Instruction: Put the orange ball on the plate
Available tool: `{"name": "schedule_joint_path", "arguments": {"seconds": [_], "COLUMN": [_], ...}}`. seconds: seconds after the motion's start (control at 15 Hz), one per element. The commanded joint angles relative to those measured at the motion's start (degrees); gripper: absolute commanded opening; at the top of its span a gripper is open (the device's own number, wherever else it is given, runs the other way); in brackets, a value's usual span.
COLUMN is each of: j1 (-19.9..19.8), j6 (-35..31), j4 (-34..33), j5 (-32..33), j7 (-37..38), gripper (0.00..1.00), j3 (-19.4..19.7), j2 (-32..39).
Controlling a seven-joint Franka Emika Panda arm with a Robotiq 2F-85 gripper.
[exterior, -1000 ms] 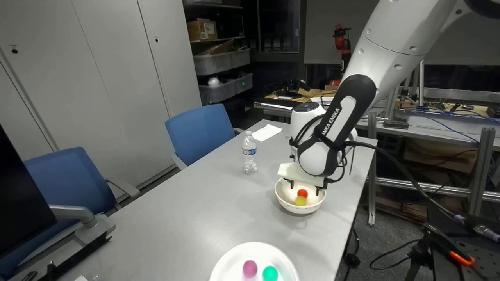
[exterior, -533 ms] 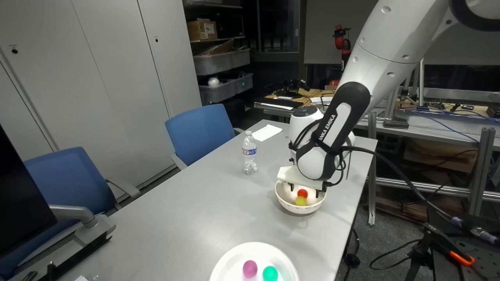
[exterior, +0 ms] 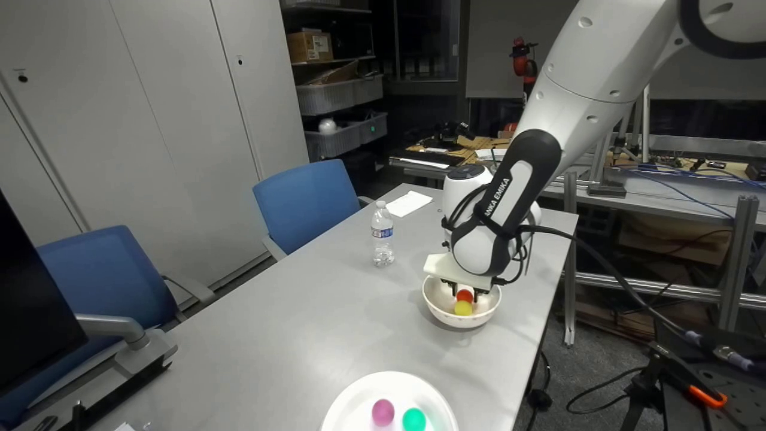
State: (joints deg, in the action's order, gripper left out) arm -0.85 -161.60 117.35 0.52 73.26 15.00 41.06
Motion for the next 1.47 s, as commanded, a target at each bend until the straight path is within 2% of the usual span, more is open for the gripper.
{"name": "schedule_joint_path", "arguments": {"seconds": [0.0, 0.07, 0.6, 1.13, 1.4], "j1": [1.5, 1.5, 3.6, 11.5, 11.8], "j6": [-1.4, -1.3, 0.8, -0.8, -0.5], "j4": [-1.6, -1.8, -1.3, 0.8, 1.7], "j5": [-2.1, -2.1, -1.4, 3.2, 2.6], "j7": [-1.1, -1.1, -0.7, -0.6, -1.6], "gripper": [0.23, 0.16, 0.16, 0.16, 0.16], "j3": [1.3, 1.2, 2.0, 6.4, 3.4], "j2": [1.7, 1.6, -0.9, -8.0, -11.2]}}
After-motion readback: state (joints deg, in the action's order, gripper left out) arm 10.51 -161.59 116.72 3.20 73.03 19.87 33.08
